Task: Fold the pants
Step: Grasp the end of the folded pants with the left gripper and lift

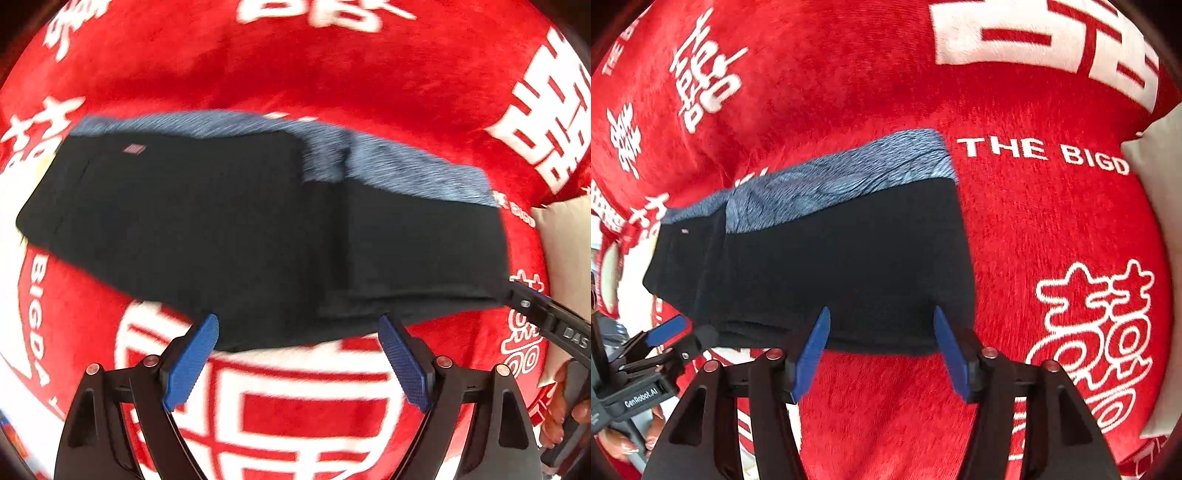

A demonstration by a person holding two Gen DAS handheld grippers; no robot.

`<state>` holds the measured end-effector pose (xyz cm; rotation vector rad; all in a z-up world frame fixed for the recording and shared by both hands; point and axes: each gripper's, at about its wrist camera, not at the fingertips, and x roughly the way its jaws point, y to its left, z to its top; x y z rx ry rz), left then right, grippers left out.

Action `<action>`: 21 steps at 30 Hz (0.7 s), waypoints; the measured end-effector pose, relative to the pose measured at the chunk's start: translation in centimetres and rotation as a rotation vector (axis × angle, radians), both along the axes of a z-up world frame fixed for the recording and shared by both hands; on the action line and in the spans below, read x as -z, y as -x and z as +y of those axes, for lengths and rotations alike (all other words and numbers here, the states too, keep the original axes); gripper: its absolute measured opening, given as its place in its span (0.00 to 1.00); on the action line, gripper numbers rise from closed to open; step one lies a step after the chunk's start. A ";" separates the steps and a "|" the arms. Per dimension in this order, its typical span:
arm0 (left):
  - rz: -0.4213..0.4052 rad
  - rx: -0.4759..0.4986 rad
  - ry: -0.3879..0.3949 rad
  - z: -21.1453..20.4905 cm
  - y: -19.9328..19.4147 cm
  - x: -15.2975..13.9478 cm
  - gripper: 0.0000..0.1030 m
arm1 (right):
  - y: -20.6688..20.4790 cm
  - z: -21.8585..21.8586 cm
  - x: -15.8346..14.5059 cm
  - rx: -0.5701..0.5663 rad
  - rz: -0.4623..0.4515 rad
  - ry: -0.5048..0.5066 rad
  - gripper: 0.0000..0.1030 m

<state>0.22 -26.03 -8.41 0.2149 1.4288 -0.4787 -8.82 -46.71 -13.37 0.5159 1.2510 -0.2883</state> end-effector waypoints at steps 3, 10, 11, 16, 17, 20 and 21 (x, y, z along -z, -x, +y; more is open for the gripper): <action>0.018 -0.043 -0.010 2.7 -0.5 0.4 0.86 | -0.6 2.5 -0.5 -0.027 0.014 0.012 0.63; 0.034 -0.173 0.002 9.0 -2.8 1.0 0.86 | -3.5 8.5 -0.6 -0.119 0.031 0.025 0.66; 0.033 -0.187 0.004 9.5 -3.1 1.0 0.86 | -4.1 9.4 -0.6 -0.140 0.031 0.032 0.66; 0.020 -0.292 0.036 13.9 -5.6 1.2 0.86 | -7.1 13.0 -0.6 -0.243 0.028 0.122 0.66; 0.019 -0.309 0.040 14.6 -5.9 1.3 0.86 | -7.7 13.6 -0.4 -0.264 0.027 0.149 0.66; 0.018 -0.364 0.065 16.7 -7.4 1.6 0.86 | -9.4 14.6 1.0 -0.305 0.055 0.181 0.69; 0.014 -0.379 0.069 17.6 -7.7 1.6 0.86 | -9.7 14.9 1.6 -0.311 0.077 0.174 0.69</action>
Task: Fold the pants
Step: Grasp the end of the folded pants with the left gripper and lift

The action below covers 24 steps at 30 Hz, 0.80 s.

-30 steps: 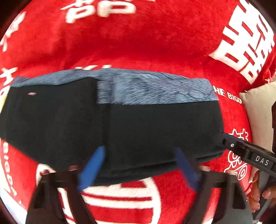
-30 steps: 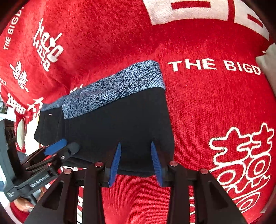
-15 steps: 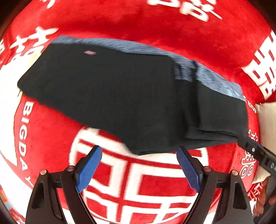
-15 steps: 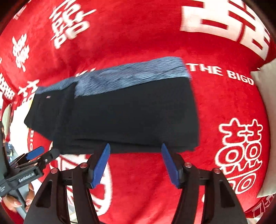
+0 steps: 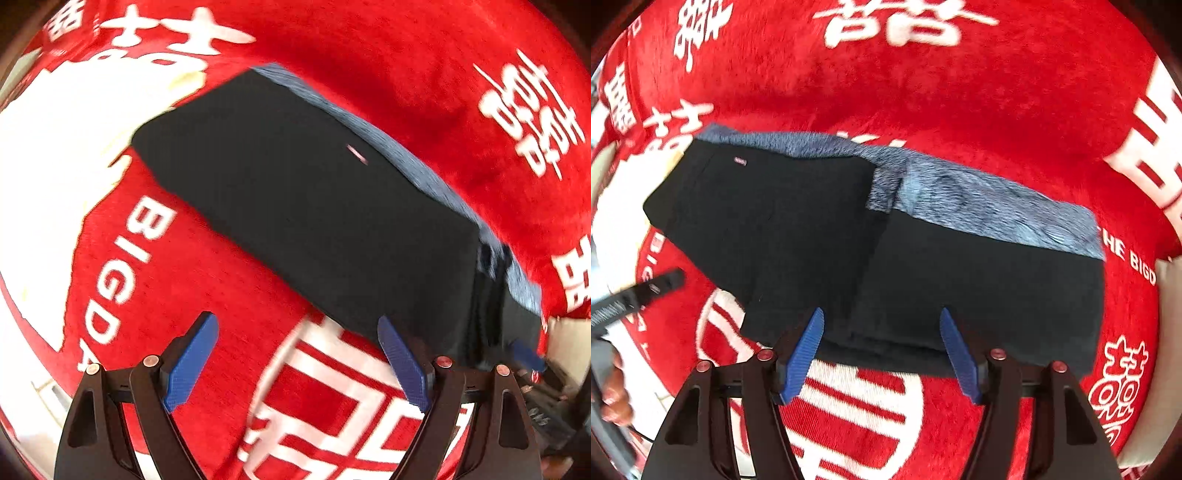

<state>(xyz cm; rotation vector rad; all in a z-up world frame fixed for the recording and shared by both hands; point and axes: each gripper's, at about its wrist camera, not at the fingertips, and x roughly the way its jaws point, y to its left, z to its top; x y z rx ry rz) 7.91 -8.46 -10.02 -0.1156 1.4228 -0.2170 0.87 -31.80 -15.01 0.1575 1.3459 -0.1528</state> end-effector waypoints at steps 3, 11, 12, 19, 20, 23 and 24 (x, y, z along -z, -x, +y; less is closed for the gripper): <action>-0.019 -0.041 0.018 1.9 -0.8 0.0 0.86 | -0.4 0.5 2.2 -0.010 0.073 0.022 0.72; -0.040 -0.173 0.182 6.8 -3.9 0.7 0.86 | -0.7 1.5 3.0 -0.024 0.079 0.060 0.81; -0.041 -0.187 0.222 7.3 -4.3 1.0 0.86 | -0.7 1.5 3.1 -0.023 0.080 0.058 0.81; -0.018 -0.243 0.377 8.4 -5.8 3.3 0.86 | -1.5 1.5 3.6 -0.035 0.080 0.055 0.82; -0.018 -0.253 0.392 8.2 -5.9 3.7 0.86 | -1.5 1.5 3.6 -0.036 0.080 0.056 0.82; -0.037 -0.267 0.448 8.5 -6.1 3.9 0.86 | -1.4 1.5 3.6 -0.037 0.079 0.057 0.82; -0.038 -0.272 0.462 8.7 -6.3 4.0 0.86 | -1.4 1.5 3.6 -0.037 0.078 0.057 0.82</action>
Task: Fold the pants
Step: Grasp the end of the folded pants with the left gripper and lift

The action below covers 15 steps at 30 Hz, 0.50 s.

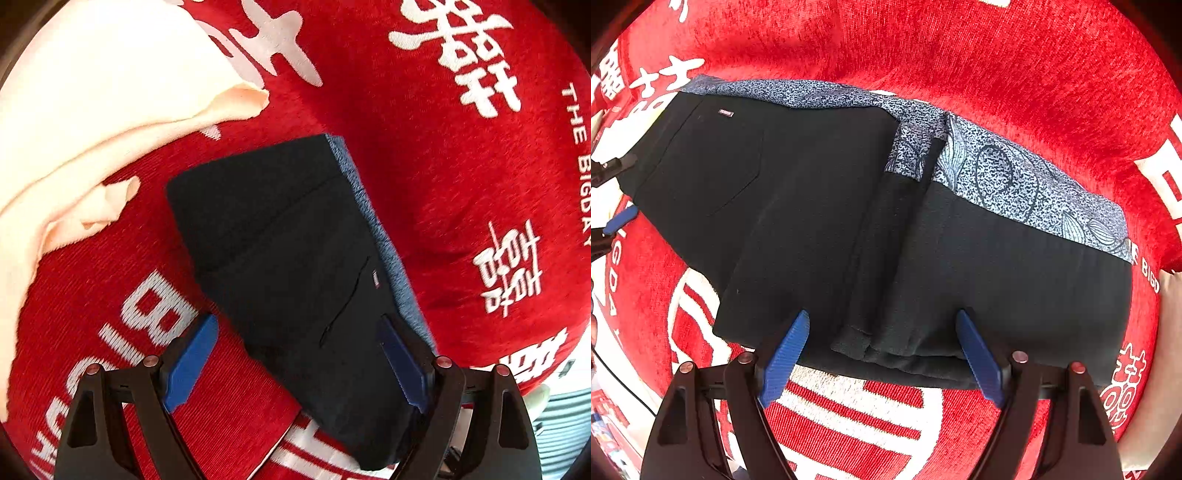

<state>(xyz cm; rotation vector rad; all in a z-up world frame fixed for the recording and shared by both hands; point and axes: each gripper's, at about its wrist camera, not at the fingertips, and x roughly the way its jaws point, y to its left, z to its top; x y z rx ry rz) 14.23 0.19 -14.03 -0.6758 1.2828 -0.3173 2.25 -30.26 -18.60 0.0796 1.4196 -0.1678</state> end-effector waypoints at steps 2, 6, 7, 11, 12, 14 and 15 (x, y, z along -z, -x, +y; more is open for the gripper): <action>-0.008 -0.008 0.020 0.0 -0.4 0.2 0.86 | 0.3 0.1 0.0 0.001 -0.001 0.001 0.82; -0.017 -0.012 0.045 -0.2 -1.4 0.4 0.86 | 0.6 -0.1 -0.2 0.004 0.001 0.003 0.82; -0.014 -0.016 0.057 -0.3 -1.6 0.3 0.86 | 0.6 0.0 -0.4 0.003 0.001 0.004 0.82; -0.047 -0.019 0.101 -0.5 -1.9 -0.7 0.86 | 0.7 0.1 -0.5 0.004 -0.001 0.003 0.82; -0.040 -0.015 0.084 -0.6 -2.0 -0.4 0.86 | 0.7 0.1 -0.5 0.004 -0.001 0.003 0.82; -0.004 -0.014 0.060 -0.8 -2.3 0.5 0.86 | 0.7 0.1 -0.5 0.005 -0.001 0.006 0.82; 0.000 -0.018 0.056 -0.8 -2.4 0.7 0.86 | 0.6 0.1 -0.5 0.006 0.000 0.007 0.82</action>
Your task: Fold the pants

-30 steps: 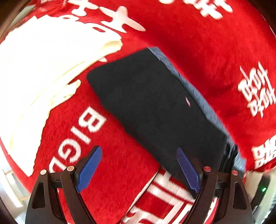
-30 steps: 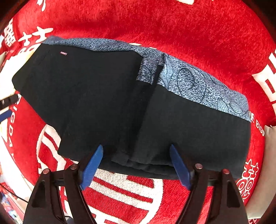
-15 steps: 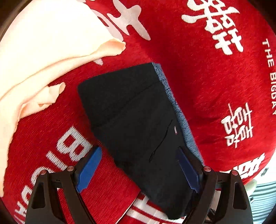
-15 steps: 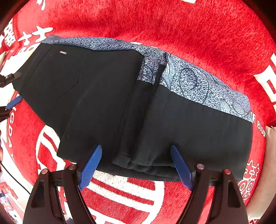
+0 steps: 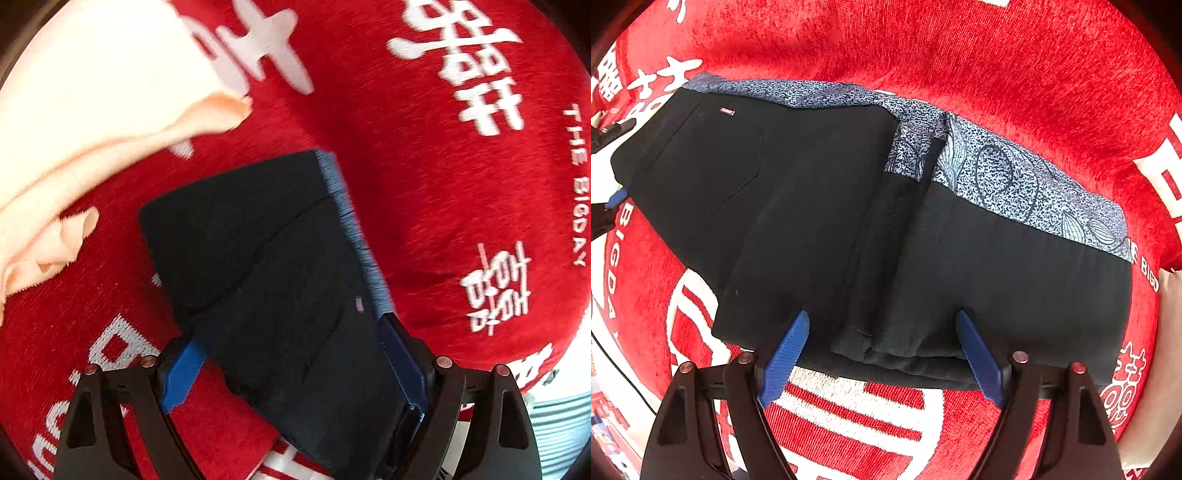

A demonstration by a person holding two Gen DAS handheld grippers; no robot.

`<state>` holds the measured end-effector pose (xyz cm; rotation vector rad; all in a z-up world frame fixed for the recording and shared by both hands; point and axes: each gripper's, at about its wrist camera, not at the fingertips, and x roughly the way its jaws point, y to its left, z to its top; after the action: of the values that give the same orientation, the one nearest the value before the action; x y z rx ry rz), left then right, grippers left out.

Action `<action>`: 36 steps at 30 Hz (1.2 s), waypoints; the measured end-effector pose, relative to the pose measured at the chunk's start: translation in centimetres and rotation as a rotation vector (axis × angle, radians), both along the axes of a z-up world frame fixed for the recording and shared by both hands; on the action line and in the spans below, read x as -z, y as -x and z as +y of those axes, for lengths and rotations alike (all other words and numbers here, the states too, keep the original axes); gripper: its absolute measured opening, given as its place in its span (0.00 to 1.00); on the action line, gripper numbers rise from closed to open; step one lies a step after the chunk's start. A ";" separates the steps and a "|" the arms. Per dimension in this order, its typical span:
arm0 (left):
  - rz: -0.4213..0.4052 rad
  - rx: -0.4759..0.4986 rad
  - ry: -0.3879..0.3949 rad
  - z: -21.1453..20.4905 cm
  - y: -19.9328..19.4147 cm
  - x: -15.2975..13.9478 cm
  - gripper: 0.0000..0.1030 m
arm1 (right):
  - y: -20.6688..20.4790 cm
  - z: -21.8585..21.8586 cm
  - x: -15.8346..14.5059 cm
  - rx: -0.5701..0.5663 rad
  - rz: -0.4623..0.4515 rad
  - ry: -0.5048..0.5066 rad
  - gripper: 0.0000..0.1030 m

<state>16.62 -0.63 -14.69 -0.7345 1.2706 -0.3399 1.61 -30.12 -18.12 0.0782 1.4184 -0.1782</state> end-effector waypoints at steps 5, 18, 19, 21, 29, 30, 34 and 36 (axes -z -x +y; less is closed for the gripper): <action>0.005 0.003 -0.127 -1.5 -0.3 -0.7 0.75 | -0.1 -0.1 0.0 -0.004 0.004 -0.001 0.82; -0.292 0.284 -0.660 -8.5 2.9 -5.3 0.29 | -6.5 0.2 -7.8 -0.033 -0.092 -0.242 0.82; -0.324 0.308 -0.695 -9.1 3.4 -5.6 0.29 | -8.4 0.6 -8.2 -0.039 -0.087 -0.295 0.82; -0.393 0.367 -0.769 -10.5 4.3 -5.9 0.29 | -11.2 1.3 -8.5 -0.047 -0.068 -0.365 0.82; -0.518 0.463 -0.871 -13.3 5.6 -7.1 0.29 | -22.0 11.0 -8.9 -0.280 0.075 -0.467 0.86; -0.525 0.467 -0.877 -13.4 5.7 -7.2 0.29 | -22.8 12.5 -8.5 -0.318 0.104 -0.447 0.86; -0.555 0.481 -0.901 -13.9 6.3 -7.4 0.29 | -24.8 15.8 -6.3 -0.394 0.175 -0.390 0.86; -0.577 0.489 -0.919 -14.1 6.8 -7.4 0.29 | -25.3 16.4 -5.6 -0.395 0.193 -0.391 0.86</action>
<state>9.79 -14.71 -7.25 0.4478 0.8853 -0.2860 26.93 -13.71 -12.51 0.1024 1.6160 0.4294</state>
